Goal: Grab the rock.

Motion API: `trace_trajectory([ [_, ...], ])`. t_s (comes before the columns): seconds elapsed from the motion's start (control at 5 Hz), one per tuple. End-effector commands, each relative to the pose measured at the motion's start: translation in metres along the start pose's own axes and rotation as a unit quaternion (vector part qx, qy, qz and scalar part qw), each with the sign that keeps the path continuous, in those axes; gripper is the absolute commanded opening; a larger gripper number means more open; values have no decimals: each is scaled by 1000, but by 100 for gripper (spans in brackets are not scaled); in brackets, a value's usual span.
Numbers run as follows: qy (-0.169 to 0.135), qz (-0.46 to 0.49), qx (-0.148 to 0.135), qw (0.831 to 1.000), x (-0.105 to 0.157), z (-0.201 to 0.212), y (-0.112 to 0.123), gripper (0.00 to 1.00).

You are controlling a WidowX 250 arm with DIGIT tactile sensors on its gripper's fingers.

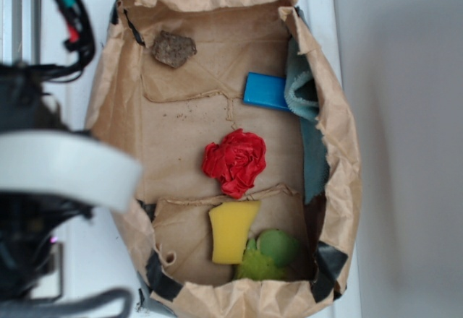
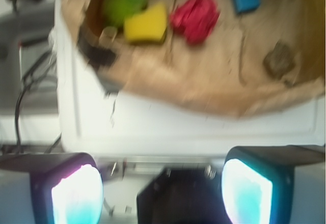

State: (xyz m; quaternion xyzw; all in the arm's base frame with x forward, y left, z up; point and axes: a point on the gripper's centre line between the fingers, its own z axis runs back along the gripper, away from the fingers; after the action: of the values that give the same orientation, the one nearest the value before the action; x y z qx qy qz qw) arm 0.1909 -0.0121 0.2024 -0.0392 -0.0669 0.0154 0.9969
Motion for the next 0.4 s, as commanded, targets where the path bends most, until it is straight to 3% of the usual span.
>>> trace_trajectory([
  [0.0,-67,-13,41,997,42,-18,45,100],
  [0.2,-68,-18,59,996,57,-31,58,100],
])
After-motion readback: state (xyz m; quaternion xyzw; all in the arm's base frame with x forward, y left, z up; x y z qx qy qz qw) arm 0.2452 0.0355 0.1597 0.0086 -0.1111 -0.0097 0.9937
